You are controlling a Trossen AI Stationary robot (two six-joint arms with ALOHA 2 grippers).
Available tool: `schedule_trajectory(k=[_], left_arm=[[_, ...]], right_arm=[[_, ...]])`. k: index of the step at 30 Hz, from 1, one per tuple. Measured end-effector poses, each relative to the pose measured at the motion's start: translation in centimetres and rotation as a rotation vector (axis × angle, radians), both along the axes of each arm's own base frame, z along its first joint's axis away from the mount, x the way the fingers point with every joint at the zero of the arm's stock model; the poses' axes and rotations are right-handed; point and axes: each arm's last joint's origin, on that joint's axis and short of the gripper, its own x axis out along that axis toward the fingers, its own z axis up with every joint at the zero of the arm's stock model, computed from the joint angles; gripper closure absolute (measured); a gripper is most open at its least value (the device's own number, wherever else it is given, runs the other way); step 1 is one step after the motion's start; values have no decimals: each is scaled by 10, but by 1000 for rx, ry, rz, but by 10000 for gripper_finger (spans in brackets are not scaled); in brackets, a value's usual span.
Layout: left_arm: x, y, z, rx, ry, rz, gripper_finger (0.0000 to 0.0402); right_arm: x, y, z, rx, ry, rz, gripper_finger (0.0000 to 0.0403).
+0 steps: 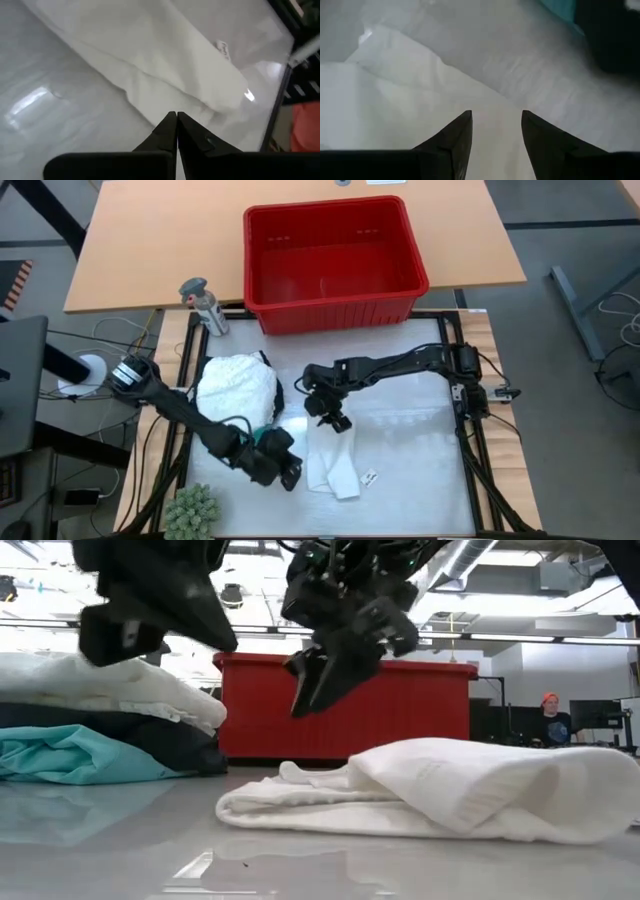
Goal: Fold laundry
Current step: Fold the white shorts
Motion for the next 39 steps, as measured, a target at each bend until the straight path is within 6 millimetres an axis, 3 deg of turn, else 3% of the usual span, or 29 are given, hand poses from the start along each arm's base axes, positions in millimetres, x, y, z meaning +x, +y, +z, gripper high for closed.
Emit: schedule_trajectory(k=[8,19,31,39], left_arm=[[17,-7,-35,4,-13,67,402],[34,-4,-68,-20,-7,106,401],[36,-4,-72,-28,3,92,401],[35,-4,-72,-23,4,93,401]], right_arm=[[8,-18,-28,-35,20,-15,223],[10,-25,-28,-37,-14,-2,236],[20,-14,-57,-21,20,1,241],[17,-17,-56,-23,44,-7,296]])
